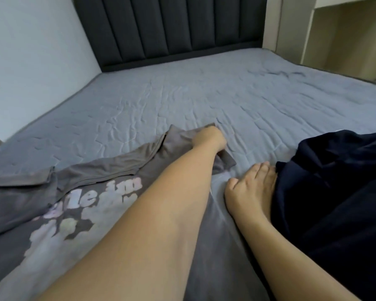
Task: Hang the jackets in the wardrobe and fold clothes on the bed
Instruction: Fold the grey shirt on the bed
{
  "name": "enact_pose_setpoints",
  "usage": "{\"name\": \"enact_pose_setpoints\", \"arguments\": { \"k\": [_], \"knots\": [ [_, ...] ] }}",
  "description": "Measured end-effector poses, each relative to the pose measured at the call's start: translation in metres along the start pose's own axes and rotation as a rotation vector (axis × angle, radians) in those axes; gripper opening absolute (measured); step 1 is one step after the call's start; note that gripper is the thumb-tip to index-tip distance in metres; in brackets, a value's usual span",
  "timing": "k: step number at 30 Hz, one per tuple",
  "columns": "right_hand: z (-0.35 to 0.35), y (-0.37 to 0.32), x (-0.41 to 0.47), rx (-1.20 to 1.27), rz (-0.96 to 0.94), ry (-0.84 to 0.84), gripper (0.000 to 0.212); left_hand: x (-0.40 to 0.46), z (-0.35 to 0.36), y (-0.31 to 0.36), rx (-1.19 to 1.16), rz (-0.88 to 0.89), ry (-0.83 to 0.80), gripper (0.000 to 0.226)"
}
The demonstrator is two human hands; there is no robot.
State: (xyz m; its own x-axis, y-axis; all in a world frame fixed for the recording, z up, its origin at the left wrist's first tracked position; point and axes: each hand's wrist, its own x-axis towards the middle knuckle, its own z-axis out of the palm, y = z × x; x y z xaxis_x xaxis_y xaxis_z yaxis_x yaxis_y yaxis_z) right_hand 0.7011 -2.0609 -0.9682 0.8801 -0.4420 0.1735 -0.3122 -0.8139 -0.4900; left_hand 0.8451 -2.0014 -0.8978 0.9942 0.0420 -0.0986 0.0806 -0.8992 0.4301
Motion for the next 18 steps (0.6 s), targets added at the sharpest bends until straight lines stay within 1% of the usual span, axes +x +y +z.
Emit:
{"name": "enact_pose_setpoints", "arguments": {
  "k": [1, 2, 4, 5, 6, 7, 8, 9, 10, 11, 12, 13, 14, 15, 16, 17, 18],
  "knots": [
    [-0.001, 0.000, 0.001, -0.013, -0.004, -0.005, 0.070, -0.006, -0.008, -0.002, -0.187, -0.025, 0.015, 0.043],
    [-0.002, 0.000, 0.000, -0.027, -0.010, -0.012, 0.069, -0.011, -0.021, -0.006, -0.452, -0.044, 0.008, 0.039],
    [-0.007, -0.001, 0.000, -0.037, -0.032, -0.019, 0.066, -0.028, -0.057, -0.023, -1.033, -0.080, 0.014, 0.024],
    [-0.010, -0.002, 0.000, -0.040, -0.058, -0.018, 0.064, -0.039, -0.075, -0.039, -1.226, -0.106, 0.033, 0.020],
    [-0.013, -0.003, -0.001, -0.057, -0.094, -0.023, 0.061, -0.047, -0.089, -0.063, -1.328, -0.148, 0.064, 0.019],
    [-0.016, -0.004, -0.002, -0.075, -0.134, -0.037, 0.058, -0.057, -0.100, -0.091, -1.337, -0.211, 0.088, 0.020],
    [-0.020, -0.007, -0.004, -0.075, -0.177, -0.055, 0.054, -0.070, -0.108, -0.122, -1.267, -0.301, 0.094, 0.022],
    [-0.023, -0.011, -0.006, -0.050, -0.220, -0.071, 0.051, -0.081, -0.114, -0.152, -1.123, -0.399, 0.080, 0.023],
    [-0.025, -0.017, -0.008, 0.008, -0.256, -0.083, 0.050, -0.089, -0.117, -0.179, -0.960, -0.472, 0.029, 0.024],
    [-0.025, -0.029, -0.009, 0.076, -0.292, -0.097, 0.051, -0.091, -0.118, -0.199, -0.823, -0.521, 0.012, 0.025],
    [-0.025, -0.044, -0.007, 0.121, -0.347, -0.110, 0.052, -0.089, -0.116, -0.211, -0.698, -0.536, 0.065, 0.029],
    [-0.022, -0.062, -0.006, 0.123, -0.428, -0.122, 0.053, -0.079, -0.112, -0.220, -0.564, -0.522, 0.207, 0.037],
    [-0.018, -0.080, -0.005, 0.098, -0.518, -0.144, 0.054, -0.070, -0.108, -0.224, -0.376, -0.461, 0.331, 0.043],
    [-0.011, -0.096, -0.006, 0.073, -0.593, -0.178, 0.055, -0.065, -0.102, -0.225, -0.169, -0.360, 0.367, 0.047],
    [-0.002, -0.107, -0.007, 0.033, -0.645, -0.230, 0.056, -0.061, -0.090, -0.227, 0.015, -0.249, 0.325, 0.051],
    [0.009, -0.113, -0.010, -0.036, -0.686, -0.286, 0.055, -0.060, -0.074, -0.231, 0.151, -0.171, 0.249, 0.055],
    [0.023, -0.112, -0.014, -0.118, -0.721, -0.326, 0.055, -0.059, -0.057, -0.238, 0.235, -0.141, 0.187, 0.059]
  ]
}}
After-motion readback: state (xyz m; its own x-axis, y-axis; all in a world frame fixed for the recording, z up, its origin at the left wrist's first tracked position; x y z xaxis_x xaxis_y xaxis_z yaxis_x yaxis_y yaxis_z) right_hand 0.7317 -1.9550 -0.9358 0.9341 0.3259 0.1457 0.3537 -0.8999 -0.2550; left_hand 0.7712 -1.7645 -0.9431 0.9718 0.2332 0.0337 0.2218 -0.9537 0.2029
